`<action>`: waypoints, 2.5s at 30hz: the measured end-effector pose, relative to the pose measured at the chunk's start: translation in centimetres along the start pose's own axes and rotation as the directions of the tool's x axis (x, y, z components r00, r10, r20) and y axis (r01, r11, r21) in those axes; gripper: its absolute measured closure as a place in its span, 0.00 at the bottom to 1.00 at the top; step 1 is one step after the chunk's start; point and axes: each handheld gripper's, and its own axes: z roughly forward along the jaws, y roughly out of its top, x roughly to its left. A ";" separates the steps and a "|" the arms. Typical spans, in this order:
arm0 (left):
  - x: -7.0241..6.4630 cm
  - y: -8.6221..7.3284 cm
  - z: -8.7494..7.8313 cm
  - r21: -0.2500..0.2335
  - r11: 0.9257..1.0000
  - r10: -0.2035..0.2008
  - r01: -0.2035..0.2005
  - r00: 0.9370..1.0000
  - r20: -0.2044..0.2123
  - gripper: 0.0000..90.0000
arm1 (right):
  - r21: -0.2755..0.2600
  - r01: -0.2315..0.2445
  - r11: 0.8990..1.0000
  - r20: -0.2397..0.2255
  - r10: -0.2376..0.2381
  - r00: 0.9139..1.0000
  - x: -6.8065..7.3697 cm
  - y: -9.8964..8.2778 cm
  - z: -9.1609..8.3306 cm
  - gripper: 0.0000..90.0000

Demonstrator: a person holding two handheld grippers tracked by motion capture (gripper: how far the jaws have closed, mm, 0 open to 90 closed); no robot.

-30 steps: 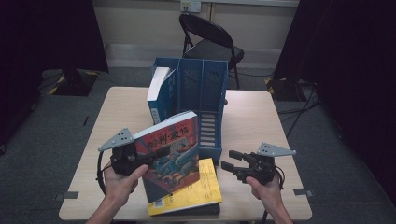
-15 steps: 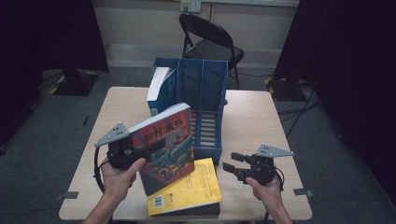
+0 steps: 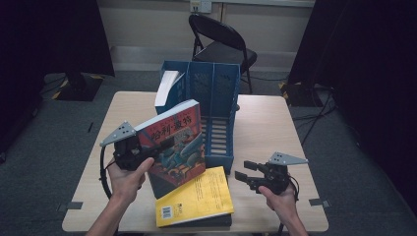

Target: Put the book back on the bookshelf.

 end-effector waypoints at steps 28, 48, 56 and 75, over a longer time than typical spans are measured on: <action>-0.2 3.4 2.3 -0.089 0.996 -0.026 0.020 0.997 -0.072 0.83 | 0.027 -0.001 1.000 -0.007 0.001 1.000 -0.1 -0.5 0.4 0.41; 0.4 5.8 5.3 -0.065 0.997 0.021 -0.033 0.983 -0.183 0.83 | 0.042 0.000 0.999 -0.010 0.001 1.000 -0.2 -0.8 0.5 0.39; 1.1 6.1 6.4 -0.071 0.997 0.007 -0.025 0.970 -0.242 0.83 | 0.051 0.001 0.999 -0.013 -0.001 1.000 -0.2 -0.9 0.6 0.39; 1.8 5.3 10.5 -0.063 0.998 -0.013 -0.010 0.940 -0.342 0.83 | 0.064 0.002 0.998 -0.011 -0.001 1.000 -0.3 -1.1 0.6 0.39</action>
